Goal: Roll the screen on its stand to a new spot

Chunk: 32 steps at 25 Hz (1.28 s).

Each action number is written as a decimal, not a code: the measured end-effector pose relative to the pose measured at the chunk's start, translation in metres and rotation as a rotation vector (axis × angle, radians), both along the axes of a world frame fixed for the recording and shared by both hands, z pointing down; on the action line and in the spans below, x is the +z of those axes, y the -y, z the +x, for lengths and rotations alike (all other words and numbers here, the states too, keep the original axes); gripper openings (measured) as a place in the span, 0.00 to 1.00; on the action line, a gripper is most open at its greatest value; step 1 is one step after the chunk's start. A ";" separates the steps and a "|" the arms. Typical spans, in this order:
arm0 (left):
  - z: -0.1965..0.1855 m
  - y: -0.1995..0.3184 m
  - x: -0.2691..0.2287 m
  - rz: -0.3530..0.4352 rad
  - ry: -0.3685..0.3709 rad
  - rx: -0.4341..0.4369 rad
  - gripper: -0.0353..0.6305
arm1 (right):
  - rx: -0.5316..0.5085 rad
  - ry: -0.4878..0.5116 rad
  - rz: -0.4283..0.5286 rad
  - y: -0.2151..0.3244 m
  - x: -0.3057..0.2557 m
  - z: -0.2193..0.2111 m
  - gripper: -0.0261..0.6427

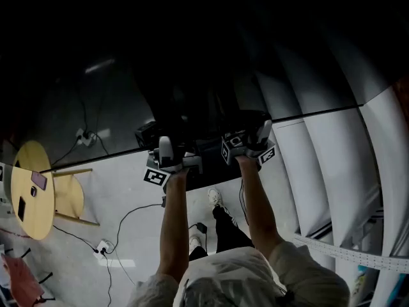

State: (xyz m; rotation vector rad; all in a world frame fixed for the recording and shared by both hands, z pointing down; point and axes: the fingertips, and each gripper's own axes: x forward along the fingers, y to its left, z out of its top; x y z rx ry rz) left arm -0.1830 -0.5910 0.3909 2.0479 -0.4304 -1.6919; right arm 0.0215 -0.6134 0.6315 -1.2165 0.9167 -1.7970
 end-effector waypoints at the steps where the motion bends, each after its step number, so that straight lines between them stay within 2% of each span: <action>1: 0.002 -0.008 0.001 -0.010 0.001 0.012 0.85 | 0.005 0.002 -0.008 -0.011 0.001 0.000 0.61; 5: 0.007 -0.066 -0.006 -0.014 0.007 0.076 0.85 | 0.038 -0.023 -0.092 -0.065 0.003 0.016 0.61; 6: 0.011 -0.070 -0.007 -0.023 -0.002 0.091 0.85 | 0.049 -0.040 -0.064 -0.077 -0.004 0.022 0.61; 7: 0.015 -0.072 -0.006 -0.038 -0.020 0.099 0.85 | 0.063 -0.058 0.039 -0.087 -0.021 0.029 0.61; 8: 0.018 -0.073 -0.004 -0.054 -0.043 0.098 0.85 | 0.081 -0.077 0.230 -0.097 -0.048 0.037 0.61; 9: 0.021 -0.074 -0.001 -0.067 -0.068 0.092 0.85 | 0.101 -0.095 0.489 -0.106 -0.085 0.044 0.61; 11: 0.024 -0.076 0.003 -0.072 -0.107 0.076 0.85 | 0.143 -0.124 1.074 -0.123 -0.165 0.058 0.61; 12: 0.026 -0.077 0.002 -0.064 -0.119 0.073 0.85 | 0.160 -0.135 1.326 -0.131 -0.199 0.064 0.61; 13: 0.029 -0.077 -0.002 -0.056 -0.128 0.076 0.85 | 0.172 -0.142 1.505 -0.139 -0.222 0.070 0.61; 14: 0.033 -0.080 -0.004 -0.052 -0.134 0.085 0.85 | 0.178 -0.146 1.595 -0.147 -0.233 0.074 0.61; 15: 0.037 -0.085 -0.005 -0.051 -0.138 0.095 0.85 | 0.181 -0.147 1.620 -0.155 -0.236 0.078 0.61; 20: 0.040 -0.121 -0.006 -0.050 -0.157 0.109 0.85 | 0.183 -0.140 1.618 -0.196 -0.236 0.077 0.61; 26: 0.034 -0.125 -0.004 -0.082 -0.196 0.115 0.85 | 0.172 -0.161 1.602 -0.208 -0.237 0.071 0.62; 30: 0.038 -0.121 -0.008 -0.103 -0.179 0.125 0.85 | 0.201 -0.147 1.600 -0.205 -0.240 0.074 0.62; 32: 0.045 -0.142 -0.009 -0.105 -0.173 0.121 0.85 | 0.198 -0.137 1.610 -0.226 -0.240 0.081 0.63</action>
